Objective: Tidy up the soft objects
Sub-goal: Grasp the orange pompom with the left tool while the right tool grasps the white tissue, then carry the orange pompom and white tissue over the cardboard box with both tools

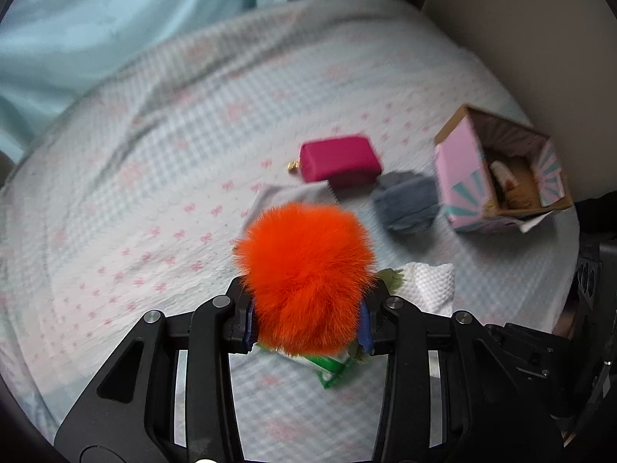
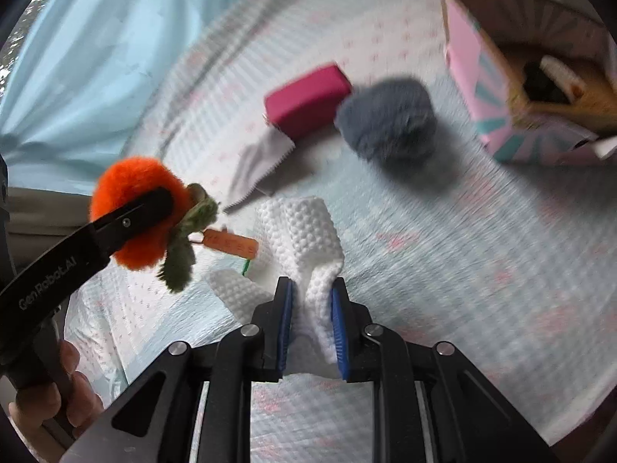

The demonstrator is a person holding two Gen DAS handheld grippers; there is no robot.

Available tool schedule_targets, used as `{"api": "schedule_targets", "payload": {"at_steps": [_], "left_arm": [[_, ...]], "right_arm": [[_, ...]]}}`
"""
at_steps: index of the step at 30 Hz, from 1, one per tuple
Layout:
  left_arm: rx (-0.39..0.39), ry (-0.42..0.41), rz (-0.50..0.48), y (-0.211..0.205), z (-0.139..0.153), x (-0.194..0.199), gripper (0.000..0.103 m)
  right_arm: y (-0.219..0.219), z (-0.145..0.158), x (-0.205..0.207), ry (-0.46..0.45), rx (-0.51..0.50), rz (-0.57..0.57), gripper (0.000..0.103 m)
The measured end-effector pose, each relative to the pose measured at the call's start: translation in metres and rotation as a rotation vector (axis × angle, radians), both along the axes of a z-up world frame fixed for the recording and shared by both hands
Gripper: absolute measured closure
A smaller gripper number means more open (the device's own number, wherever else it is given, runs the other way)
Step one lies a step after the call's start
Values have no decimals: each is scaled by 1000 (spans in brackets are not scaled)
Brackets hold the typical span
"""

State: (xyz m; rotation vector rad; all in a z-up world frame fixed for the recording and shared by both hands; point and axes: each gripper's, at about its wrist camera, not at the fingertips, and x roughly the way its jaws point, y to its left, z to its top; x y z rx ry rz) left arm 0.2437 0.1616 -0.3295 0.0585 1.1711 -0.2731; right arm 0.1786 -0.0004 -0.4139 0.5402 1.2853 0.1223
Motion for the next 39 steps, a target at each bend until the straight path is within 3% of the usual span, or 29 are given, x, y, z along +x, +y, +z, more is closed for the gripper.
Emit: {"api": "schedule_targets", "payload": {"at_steps": [12, 19, 29, 39], "left_arm": [[-68, -180, 15, -33, 127, -62, 68], [-95, -252, -44, -89, 171, -80, 68], [-149, -205, -19, -190, 166, -74, 68], [-160, -99, 17, -310, 111, -27, 68]], "right_arm": [[-55, 123, -55, -194, -62, -31, 85], [-111, 182, -69, -293, -119, -48, 85], [-220, 204, -61, -307, -162, -67, 85], [-340, 160, -7, -221, -150, -52, 85]]}}
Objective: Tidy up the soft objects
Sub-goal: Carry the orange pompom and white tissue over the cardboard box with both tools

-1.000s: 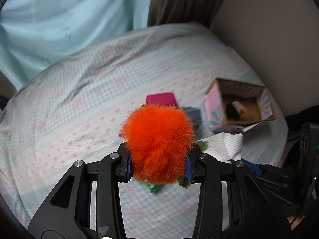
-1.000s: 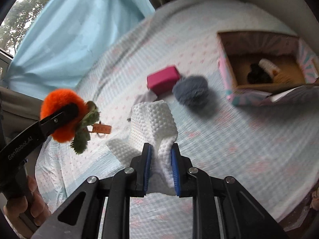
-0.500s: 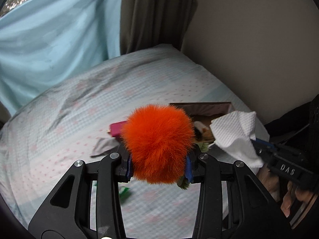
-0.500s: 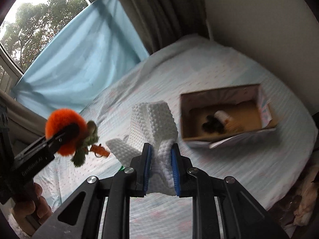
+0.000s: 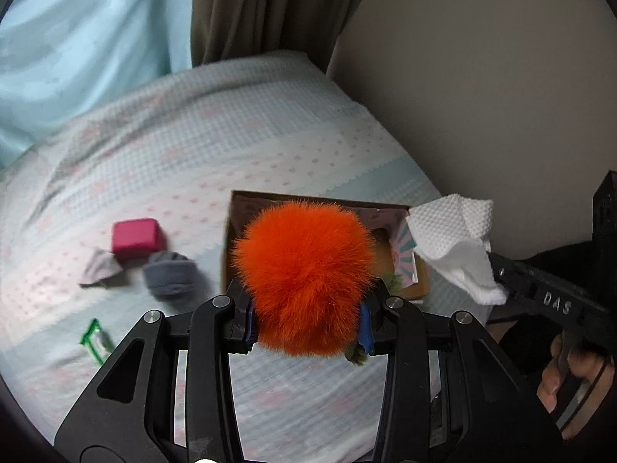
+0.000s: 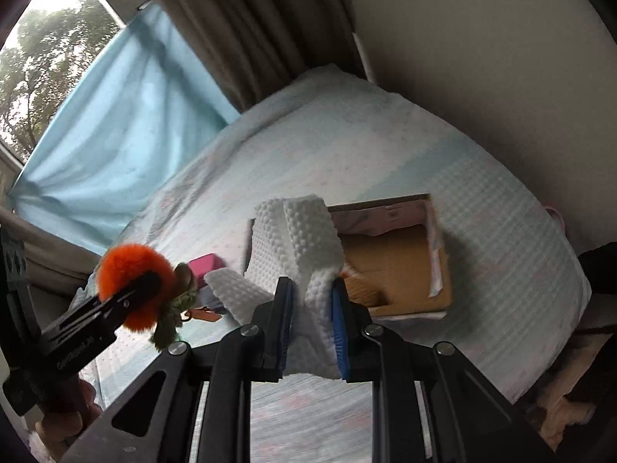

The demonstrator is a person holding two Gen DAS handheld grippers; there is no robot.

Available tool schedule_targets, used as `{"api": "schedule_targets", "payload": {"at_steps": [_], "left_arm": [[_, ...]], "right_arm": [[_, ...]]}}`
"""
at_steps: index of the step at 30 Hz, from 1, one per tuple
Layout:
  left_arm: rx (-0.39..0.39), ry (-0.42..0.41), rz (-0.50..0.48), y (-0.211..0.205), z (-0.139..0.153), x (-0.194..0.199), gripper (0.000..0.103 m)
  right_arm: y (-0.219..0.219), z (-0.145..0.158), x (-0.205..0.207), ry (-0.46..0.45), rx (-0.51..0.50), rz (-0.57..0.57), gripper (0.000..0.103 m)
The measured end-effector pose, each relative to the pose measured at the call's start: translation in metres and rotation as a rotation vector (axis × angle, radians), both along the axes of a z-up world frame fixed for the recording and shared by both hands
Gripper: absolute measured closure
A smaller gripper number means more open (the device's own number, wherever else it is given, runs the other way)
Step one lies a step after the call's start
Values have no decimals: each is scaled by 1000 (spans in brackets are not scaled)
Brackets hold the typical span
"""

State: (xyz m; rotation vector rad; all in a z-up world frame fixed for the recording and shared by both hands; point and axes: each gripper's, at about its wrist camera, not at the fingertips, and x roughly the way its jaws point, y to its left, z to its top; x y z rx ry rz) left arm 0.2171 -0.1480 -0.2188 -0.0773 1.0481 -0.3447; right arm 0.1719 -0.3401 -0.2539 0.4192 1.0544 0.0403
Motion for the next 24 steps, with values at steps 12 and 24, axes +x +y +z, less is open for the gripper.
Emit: {"api": "schedule_targets", "payload": {"at_steps": [12, 24], "left_arm": [[52, 208, 88, -35, -109, 78, 68], [181, 334, -1, -68, -184, 117, 68]], "right_arm": [[-44, -106, 83, 195, 32, 79, 85], [-52, -165, 119, 320, 116, 34, 85]]}}
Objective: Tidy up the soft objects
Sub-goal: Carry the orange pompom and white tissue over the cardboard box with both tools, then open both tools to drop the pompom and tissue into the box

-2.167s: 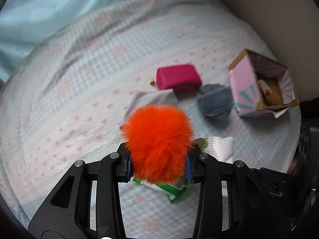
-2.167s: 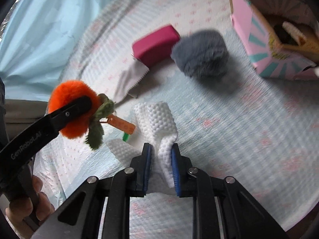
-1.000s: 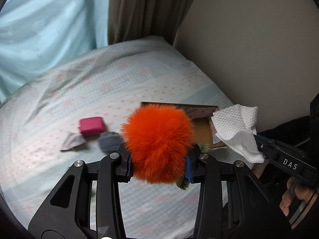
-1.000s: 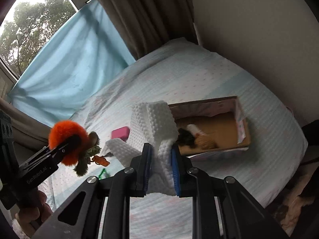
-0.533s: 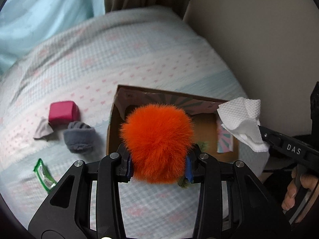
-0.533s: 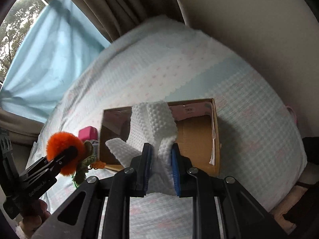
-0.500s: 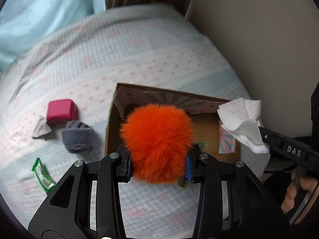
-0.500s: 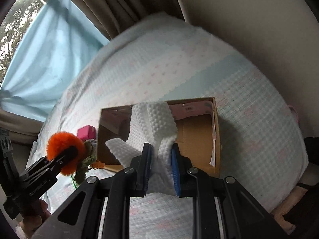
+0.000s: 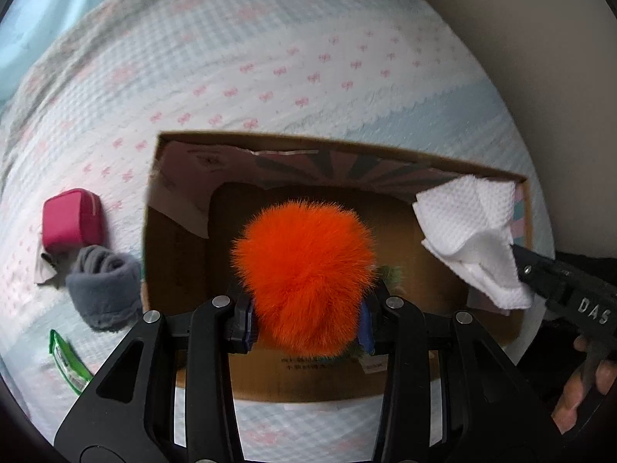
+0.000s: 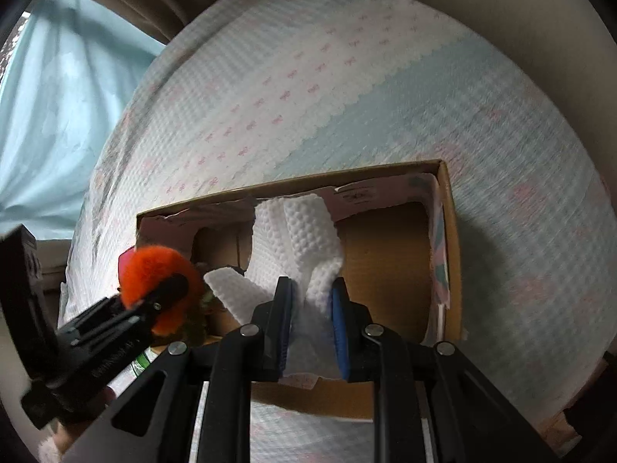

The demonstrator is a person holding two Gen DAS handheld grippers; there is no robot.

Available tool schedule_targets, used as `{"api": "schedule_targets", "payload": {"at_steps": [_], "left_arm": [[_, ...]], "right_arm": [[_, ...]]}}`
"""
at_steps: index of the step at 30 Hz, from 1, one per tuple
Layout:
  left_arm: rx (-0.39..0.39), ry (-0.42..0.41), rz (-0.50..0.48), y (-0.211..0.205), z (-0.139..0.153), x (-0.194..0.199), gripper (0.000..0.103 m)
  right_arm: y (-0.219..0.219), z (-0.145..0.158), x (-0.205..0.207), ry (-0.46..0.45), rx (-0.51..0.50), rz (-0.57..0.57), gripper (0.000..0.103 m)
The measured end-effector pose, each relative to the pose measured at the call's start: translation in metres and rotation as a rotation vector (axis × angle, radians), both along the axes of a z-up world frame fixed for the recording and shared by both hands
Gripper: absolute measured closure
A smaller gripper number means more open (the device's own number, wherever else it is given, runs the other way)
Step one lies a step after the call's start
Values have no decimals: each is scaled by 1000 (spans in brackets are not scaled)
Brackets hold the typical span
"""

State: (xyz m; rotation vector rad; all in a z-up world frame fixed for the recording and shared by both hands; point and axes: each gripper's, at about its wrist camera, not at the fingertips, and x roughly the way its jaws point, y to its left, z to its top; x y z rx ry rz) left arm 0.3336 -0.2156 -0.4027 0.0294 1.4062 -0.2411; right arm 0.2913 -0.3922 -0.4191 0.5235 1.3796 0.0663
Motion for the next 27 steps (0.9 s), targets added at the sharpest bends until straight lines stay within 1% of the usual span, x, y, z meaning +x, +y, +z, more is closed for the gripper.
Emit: {"api": "schedule_targets", "payload": {"at_steps": [3, 5, 6, 7, 8, 9, 10, 11, 12, 13, 15, 18, 22, 24, 27], "left_arm": [[22, 14, -15, -4, -8, 0, 68], [36, -2, -27, -6, -7, 0, 59], [44, -8, -35, -7, -5, 0, 38], [57, -14, -42, -9, -4, -1, 11], [70, -34, -47, -9, 0, -2, 2], [72, -49, -50, -9, 3, -2, 0], [76, -60, -60, -9, 7, -4, 0], [83, -59, -66, -9, 8, -4, 0], [89, -57, -72, -8, 8, -4, 0], [90, -57, -78, -8, 9, -6, 0], [98, -60, -81, -7, 12, -9, 0], [101, -70, -72, -4, 17, -14, 0], [85, -89, -58, 2, 30, -22, 0], [83, -100, -53, 3, 38, -25, 0], [56, -129, -45, 6, 55, -34, 0]], "right_arm": [[1, -8, 4, 25, 14, -5, 85], [0, -11, 6, 33, 24, -11, 85], [0, -11, 6, 33, 32, -12, 84], [1, -11, 7, 33, 43, -14, 83], [0, -11, 8, 31, 53, -18, 76], [-1, -10, 8, 29, 56, -24, 57], [-1, -10, 8, 25, 50, -34, 42], [-2, -8, 7, 11, 49, -46, 11], [-3, -6, 6, -6, 56, -57, 1], [-4, -3, 4, -24, 75, -66, 1], [-4, -1, 2, -21, 89, -65, 1], [-2, 3, -1, -38, 71, -53, 1], [1, 12, -7, -77, 45, -42, 1], [2, 20, -11, -92, 32, -41, 1], [3, 33, -21, -92, 67, -35, 1]]}}
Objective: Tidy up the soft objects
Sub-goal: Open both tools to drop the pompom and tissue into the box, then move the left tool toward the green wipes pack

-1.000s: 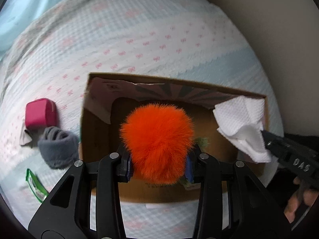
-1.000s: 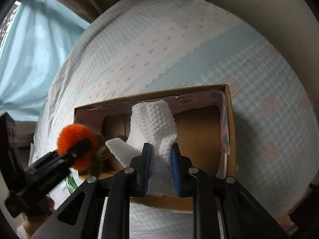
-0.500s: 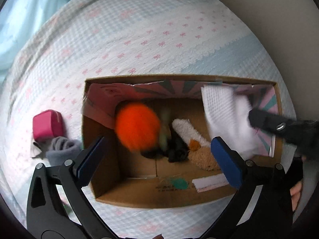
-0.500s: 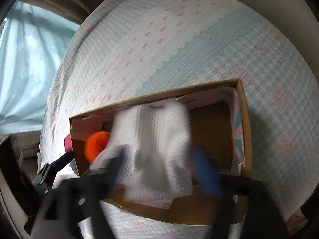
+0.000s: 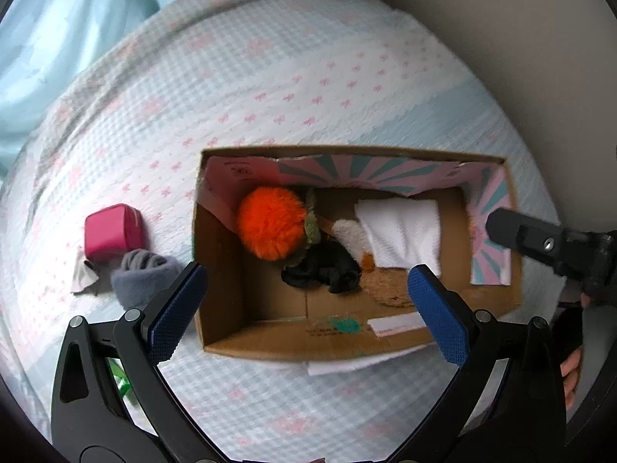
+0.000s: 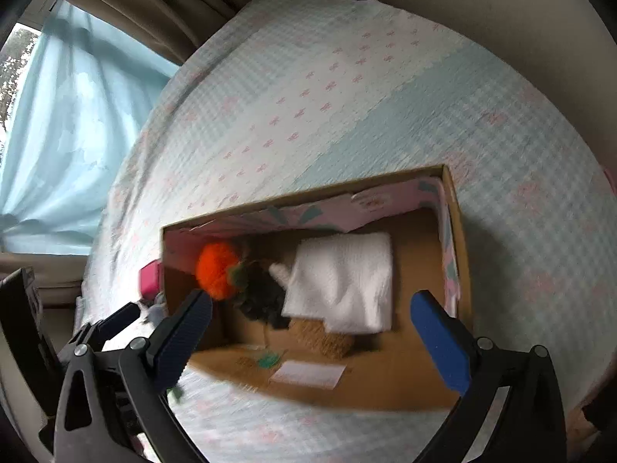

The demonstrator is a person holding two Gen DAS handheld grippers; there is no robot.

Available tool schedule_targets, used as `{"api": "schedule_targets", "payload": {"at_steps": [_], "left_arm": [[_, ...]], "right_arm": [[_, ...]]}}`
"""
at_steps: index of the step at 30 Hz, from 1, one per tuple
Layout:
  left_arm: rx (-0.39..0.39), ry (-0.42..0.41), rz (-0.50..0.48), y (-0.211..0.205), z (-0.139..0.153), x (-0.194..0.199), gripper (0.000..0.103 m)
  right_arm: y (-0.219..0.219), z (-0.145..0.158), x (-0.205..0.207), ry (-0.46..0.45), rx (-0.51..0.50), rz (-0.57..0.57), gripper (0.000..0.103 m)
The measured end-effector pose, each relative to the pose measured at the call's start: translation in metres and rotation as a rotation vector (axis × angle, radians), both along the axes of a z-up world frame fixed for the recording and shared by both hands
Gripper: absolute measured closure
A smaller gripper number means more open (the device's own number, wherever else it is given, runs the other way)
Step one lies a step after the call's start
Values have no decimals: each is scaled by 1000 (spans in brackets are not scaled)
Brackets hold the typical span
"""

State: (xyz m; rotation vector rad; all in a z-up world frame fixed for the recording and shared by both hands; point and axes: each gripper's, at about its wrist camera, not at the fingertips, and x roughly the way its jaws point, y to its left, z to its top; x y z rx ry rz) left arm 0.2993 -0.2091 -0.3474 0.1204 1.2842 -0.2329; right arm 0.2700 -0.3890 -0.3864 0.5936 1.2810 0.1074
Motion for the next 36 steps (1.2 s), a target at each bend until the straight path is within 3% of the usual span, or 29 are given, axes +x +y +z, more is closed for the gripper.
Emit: {"api": "schedule_targets", "payload": {"at_steps": [5, 12, 22, 31, 36], "left_arm": [[-36, -66, 12, 7, 39, -23, 0], [-76, -167, 43, 32, 105, -68, 0], [-80, -328, 108, 112, 191, -153, 0], [-83, -374, 214, 207, 215, -210, 0], [-94, -363, 258, 258, 212, -230, 0]], "right_arm": [[5, 36, -24, -70, -59, 9, 1], [26, 112, -68, -184, -195, 48, 1], [80, 192, -135, -329, -273, 73, 1], [158, 230, -181, -456, -311, 105, 1], [206, 227, -190, -465, -290, 159, 1]]}}
